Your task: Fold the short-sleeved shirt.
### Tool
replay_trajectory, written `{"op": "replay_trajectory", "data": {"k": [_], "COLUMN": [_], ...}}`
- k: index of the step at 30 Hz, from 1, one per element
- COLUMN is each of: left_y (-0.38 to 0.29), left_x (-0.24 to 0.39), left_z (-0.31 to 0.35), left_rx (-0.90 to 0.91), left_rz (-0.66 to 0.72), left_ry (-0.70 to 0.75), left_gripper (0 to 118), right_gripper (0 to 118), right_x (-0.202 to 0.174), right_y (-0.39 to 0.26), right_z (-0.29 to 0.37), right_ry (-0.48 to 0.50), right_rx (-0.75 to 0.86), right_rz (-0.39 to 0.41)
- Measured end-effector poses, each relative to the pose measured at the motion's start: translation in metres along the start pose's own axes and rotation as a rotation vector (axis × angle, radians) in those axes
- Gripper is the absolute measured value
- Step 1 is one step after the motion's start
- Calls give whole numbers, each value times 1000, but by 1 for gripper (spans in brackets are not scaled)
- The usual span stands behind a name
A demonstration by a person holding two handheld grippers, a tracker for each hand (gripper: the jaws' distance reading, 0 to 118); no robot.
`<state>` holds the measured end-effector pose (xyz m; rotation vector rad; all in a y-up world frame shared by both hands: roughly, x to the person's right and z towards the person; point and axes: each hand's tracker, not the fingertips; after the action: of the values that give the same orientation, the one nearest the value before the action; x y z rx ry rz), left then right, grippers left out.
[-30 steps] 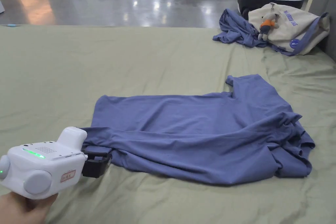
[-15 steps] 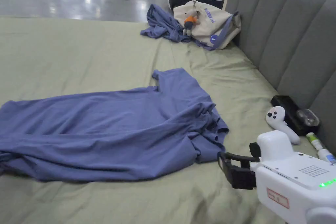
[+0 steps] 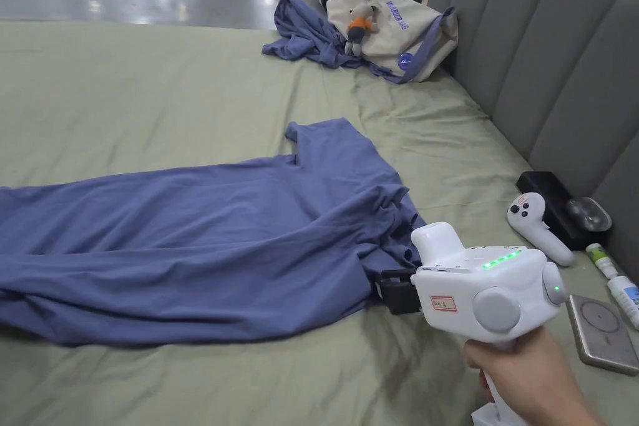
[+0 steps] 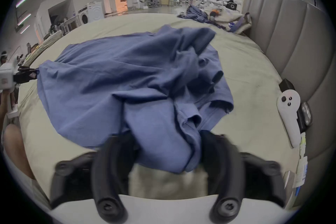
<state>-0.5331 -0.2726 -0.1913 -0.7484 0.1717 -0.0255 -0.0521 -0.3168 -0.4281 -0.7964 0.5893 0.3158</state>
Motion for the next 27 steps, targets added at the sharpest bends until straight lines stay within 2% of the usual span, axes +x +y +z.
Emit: {"op": "replay_trajectory", "data": {"k": [3,4,8,9,12,14,20,25,27], "left_y": [3,4,6,6,4,2,-21,-44,-56], "left_x": [-6,-7,-23,-24,-27,-23,-10,-12,-8], "left_z": [-1,0,5,7,16,22,46,67,77], "left_rx": [0,2,13,13,28,39,30,14,12], "left_rz": [27,36,98,101,120,129,47,127,117], "left_ry": [-14,-20,-63,-68,-67,-63,-7,-34,-31], "left_gripper": [14,14,14,14,13,12,10,10,10], "right_gripper": [23,18,14,14,13,13,13,13,13], "right_x": [-10,-9,18,22,28,27,18,6,3], "right_y": [3,5,7,6,4,3,-21,-57,-74], "right_z": [3,2,9,13,30,40,82,113,128], "right_ry": [-28,-22,97,101,100,126,151,142,147], "right_rx": [25,21,26,38,52,58,79,36,28], "right_rz": [65,61,-84,-103,-98,-131,-172,-145,-173]}}
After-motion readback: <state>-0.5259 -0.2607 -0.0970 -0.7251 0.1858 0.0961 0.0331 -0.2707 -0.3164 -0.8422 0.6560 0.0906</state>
